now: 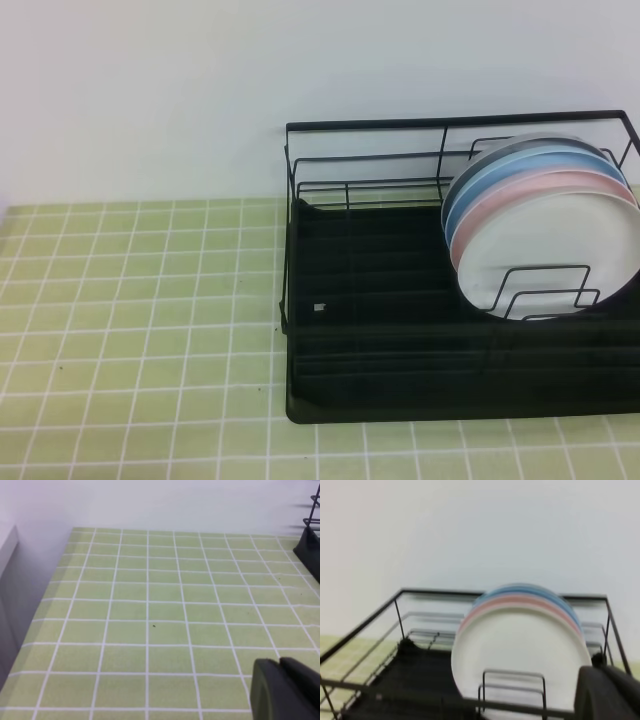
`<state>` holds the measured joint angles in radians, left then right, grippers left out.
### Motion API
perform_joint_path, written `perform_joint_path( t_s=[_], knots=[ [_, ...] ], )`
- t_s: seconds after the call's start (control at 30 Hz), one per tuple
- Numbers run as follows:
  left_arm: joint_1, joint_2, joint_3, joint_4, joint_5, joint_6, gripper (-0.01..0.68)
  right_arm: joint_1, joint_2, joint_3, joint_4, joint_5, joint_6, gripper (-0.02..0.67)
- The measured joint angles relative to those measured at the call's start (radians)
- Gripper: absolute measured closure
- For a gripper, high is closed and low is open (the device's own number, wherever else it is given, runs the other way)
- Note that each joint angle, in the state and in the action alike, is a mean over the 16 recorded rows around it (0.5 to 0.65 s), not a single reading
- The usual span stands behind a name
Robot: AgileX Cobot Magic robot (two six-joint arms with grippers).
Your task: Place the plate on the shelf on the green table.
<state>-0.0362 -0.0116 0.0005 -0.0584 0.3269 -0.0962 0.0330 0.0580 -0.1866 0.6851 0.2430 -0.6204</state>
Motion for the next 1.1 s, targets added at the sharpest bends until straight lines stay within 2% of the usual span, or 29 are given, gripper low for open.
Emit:
perform_joint_path(
  t_s=[0.4, 0.53, 0.63, 0.77, 0.97, 1.1],
  knots=[
    [0.000, 0.000, 0.000, 0.000, 0.000, 0.000, 0.675, -0.004, -0.066, 0.046, -0.046, -0.083, -0.107, 0.651],
    [0.000, 0.000, 0.000, 0.000, 0.000, 0.000, 0.675, -0.004, -0.066, 0.092, -0.101, -0.160, -0.081, 0.651],
    [0.000, 0.000, 0.000, 0.000, 0.000, 0.000, 0.675, -0.004, -0.066, 0.126, -0.192, -0.200, -0.001, 0.651],
    [0.000, 0.000, 0.000, 0.000, 0.000, 0.000, 0.675, -0.004, -0.066, 0.164, -0.355, -0.205, 0.185, 0.651],
    [0.000, 0.000, 0.000, 0.000, 0.000, 0.000, 0.675, -0.004, -0.066, 0.187, -0.637, -0.100, 0.509, 0.651],
    [0.000, 0.000, 0.000, 0.000, 0.000, 0.000, 0.675, -0.004, -0.066, 0.187, -0.765, 0.000, 0.647, 0.651]
  ],
)
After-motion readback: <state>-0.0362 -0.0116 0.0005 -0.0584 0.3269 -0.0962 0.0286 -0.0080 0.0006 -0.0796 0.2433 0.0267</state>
